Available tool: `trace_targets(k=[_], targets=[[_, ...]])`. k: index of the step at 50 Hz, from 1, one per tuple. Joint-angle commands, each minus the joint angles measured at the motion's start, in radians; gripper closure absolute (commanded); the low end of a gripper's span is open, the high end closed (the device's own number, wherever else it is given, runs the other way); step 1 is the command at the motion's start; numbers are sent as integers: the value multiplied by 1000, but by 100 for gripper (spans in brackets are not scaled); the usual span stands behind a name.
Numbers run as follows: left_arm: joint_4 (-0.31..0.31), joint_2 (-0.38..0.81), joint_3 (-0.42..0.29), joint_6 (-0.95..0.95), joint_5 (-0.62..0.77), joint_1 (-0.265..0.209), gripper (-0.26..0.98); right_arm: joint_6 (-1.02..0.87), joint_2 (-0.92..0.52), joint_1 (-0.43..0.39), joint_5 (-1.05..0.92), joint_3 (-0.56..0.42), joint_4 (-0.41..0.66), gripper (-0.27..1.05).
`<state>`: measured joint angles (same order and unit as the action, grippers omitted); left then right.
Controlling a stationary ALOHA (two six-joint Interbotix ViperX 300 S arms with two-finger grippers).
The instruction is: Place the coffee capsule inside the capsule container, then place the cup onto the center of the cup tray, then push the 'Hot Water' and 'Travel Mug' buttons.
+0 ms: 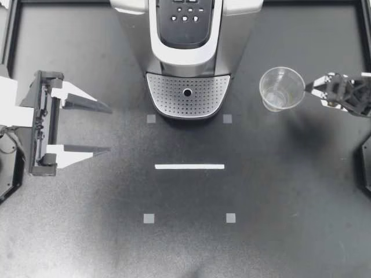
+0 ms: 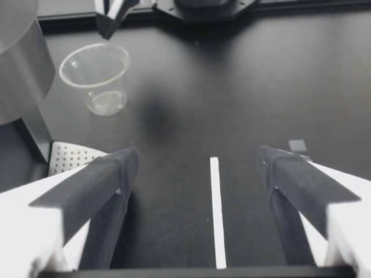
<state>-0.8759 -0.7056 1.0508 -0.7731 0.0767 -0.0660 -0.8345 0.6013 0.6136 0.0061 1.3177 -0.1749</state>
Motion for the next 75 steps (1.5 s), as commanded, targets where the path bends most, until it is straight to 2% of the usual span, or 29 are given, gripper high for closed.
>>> trace_targets(k=[1, 27, 32, 43, 50, 62, 71, 75], targets=[[2, -3, -11, 0, 6, -5, -4, 3, -20, 6, -12, -32, 2, 27], [2, -3, -9, 0, 3, -5, -4, 8, -123, 5, -11, -66, 25, 29], [2, -3, -8, 0, 2, -5, -4, 8, -123, 6, -6, -66, 26, 39], [2, -3, -5, 0, 2, -5, -4, 6, -115, 5, 3, -66, 26, 70], [2, -3, -5, 0, 2, -5, -4, -2, -98, -2, 3, -75, 23, 78], [2, -3, -5, 0, 2, -3, -4, -75, -107, -133, -26, -158, 14, 78], [2, -3, -3, 0, 2, -5, -4, -133, -193, -241, -104, -242, 14, 78], [2, -3, -3, 0, 2, -5, -4, -138, -242, -262, -130, -282, 12, 78]])
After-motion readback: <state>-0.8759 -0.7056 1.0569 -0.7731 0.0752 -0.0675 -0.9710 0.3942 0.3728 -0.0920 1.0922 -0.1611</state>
